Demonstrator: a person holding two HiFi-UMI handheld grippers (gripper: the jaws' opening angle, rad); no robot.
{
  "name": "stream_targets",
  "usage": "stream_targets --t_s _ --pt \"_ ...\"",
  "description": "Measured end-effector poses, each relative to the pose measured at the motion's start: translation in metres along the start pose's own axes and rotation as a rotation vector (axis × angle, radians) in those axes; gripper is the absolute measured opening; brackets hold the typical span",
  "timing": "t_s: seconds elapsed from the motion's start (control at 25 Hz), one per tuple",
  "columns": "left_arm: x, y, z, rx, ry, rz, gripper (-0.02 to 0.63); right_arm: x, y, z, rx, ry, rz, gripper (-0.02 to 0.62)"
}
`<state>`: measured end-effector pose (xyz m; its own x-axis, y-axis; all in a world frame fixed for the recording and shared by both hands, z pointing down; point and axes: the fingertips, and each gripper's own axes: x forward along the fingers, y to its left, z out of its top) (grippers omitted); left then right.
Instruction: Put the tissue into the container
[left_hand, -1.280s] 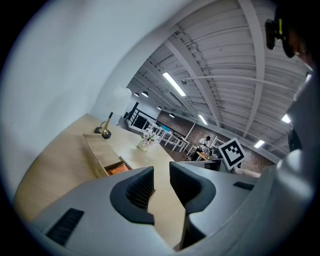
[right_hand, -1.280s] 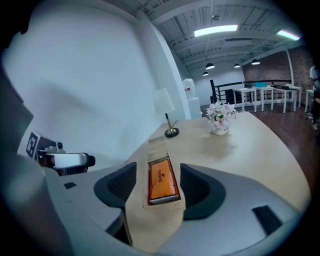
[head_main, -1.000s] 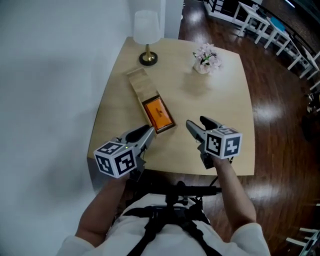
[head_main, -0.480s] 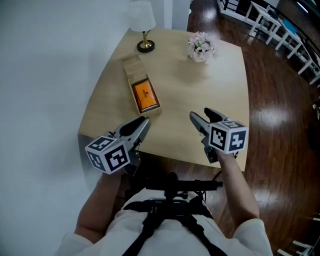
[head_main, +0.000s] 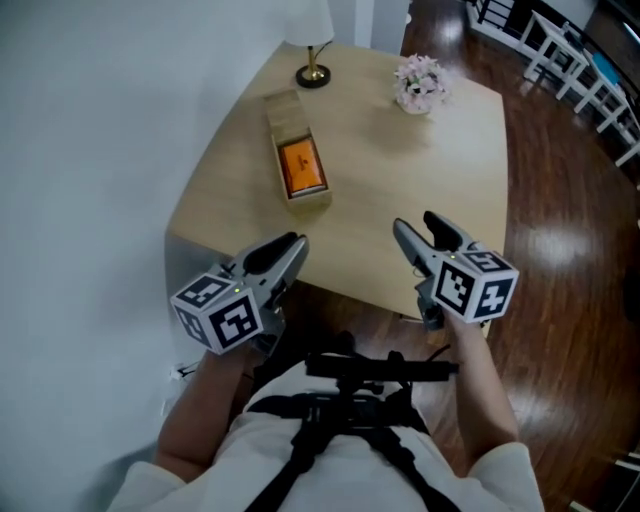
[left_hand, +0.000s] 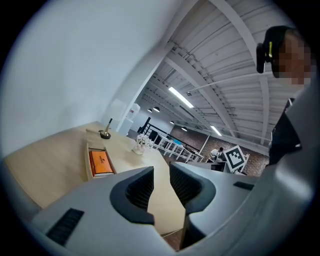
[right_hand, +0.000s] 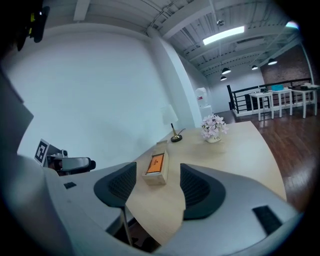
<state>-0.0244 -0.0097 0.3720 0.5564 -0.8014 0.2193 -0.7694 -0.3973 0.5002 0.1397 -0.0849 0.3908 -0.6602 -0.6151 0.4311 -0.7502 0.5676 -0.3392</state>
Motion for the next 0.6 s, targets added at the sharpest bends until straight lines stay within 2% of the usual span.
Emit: stream_targets --t_s 0.6 --pt "-0.045 0.026 0.003 -0.021 0.037 -0.069 0.101 -0.020 0.037 -0.004 0.084 -0.098 -0.045 0.276"
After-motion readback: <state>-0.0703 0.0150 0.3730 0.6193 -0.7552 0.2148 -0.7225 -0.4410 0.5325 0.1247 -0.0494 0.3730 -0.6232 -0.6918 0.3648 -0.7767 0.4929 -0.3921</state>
